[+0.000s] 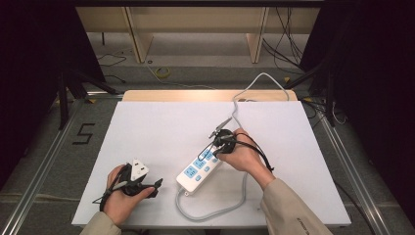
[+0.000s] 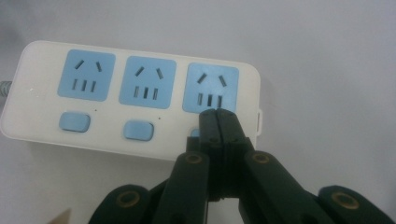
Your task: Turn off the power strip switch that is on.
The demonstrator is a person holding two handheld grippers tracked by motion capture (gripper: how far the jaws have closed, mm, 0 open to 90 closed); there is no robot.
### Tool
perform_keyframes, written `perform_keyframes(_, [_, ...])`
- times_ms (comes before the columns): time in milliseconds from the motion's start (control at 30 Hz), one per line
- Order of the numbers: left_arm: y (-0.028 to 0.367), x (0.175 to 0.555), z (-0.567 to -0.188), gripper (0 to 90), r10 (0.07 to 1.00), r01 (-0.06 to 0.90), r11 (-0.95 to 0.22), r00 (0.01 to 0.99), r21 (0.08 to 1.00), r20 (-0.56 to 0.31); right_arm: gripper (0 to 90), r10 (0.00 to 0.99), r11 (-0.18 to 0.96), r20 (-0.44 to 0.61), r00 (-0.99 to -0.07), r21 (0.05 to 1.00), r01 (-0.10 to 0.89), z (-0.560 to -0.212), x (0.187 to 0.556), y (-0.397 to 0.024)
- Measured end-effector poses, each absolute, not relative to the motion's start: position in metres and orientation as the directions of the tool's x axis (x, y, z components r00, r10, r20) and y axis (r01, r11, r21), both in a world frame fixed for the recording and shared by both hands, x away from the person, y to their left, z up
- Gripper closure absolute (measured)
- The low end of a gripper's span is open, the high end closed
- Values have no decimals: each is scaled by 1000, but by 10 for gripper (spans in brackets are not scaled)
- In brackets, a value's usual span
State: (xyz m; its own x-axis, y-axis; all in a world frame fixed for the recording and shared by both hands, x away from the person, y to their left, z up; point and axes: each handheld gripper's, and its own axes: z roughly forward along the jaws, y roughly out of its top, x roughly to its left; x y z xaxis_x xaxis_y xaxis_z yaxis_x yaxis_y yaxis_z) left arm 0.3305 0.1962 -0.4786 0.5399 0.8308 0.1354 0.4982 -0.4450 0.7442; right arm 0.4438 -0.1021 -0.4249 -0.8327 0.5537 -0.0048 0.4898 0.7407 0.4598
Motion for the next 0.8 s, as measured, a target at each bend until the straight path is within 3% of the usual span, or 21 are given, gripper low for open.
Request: perform_keyframes(800, [196, 331, -479, 183, 831, 498, -445, 540, 744, 135, 900, 559, 743, 23, -829, 430, 513, -437, 450, -94])
